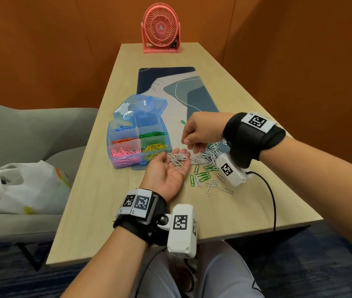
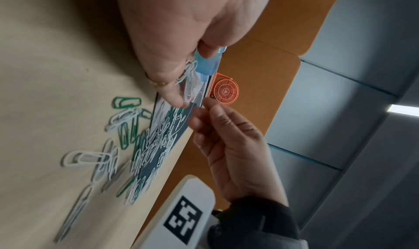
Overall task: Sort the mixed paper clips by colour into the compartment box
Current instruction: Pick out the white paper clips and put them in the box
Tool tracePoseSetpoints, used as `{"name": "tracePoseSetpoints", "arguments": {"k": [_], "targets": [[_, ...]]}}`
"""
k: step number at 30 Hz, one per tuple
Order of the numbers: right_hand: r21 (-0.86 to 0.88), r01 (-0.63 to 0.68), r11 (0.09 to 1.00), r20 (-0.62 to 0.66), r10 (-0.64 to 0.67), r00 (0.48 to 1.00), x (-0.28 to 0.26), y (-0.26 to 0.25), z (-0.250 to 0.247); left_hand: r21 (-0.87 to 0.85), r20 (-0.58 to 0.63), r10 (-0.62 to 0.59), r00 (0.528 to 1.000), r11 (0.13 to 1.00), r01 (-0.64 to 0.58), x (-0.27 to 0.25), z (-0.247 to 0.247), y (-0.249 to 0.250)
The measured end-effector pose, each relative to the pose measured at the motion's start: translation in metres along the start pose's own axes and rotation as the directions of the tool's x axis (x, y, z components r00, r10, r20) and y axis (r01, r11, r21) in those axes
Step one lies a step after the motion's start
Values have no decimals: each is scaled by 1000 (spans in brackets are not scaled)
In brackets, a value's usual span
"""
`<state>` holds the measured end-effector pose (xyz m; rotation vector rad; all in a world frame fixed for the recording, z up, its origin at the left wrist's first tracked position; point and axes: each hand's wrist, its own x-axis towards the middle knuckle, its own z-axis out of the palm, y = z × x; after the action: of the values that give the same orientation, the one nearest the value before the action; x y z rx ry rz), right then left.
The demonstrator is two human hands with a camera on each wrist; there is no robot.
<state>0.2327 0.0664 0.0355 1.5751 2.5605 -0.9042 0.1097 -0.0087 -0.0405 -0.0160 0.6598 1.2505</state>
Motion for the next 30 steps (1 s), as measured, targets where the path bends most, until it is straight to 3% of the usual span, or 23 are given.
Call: {"name": "tracePoseSetpoints", "arguments": {"k": [4, 8, 11, 22, 30], "targets": [[-197, -102, 975, -69, 90, 994, 6, 18, -1, 21, -6, -2, 1000, 1000, 3, 1, -2, 1], [-334, -168, 928, -20, 171, 985, 5, 30, 5, 26, 31, -4, 1000, 1000, 3, -2, -6, 2], [-317, -189, 929, 15, 205, 979, 2, 34, 11, 53, 34, -6, 999, 999, 4, -1, -6, 0], [-330, -191, 924, -46, 186, 981, 7, 31, 16, 153, -56, 31, 998, 988, -22, 0, 1, -2], [-70, -186, 980, -143, 175, 974, -5, 40, -3, 159, -45, 18, 999, 987, -10, -2, 2, -1]]}}
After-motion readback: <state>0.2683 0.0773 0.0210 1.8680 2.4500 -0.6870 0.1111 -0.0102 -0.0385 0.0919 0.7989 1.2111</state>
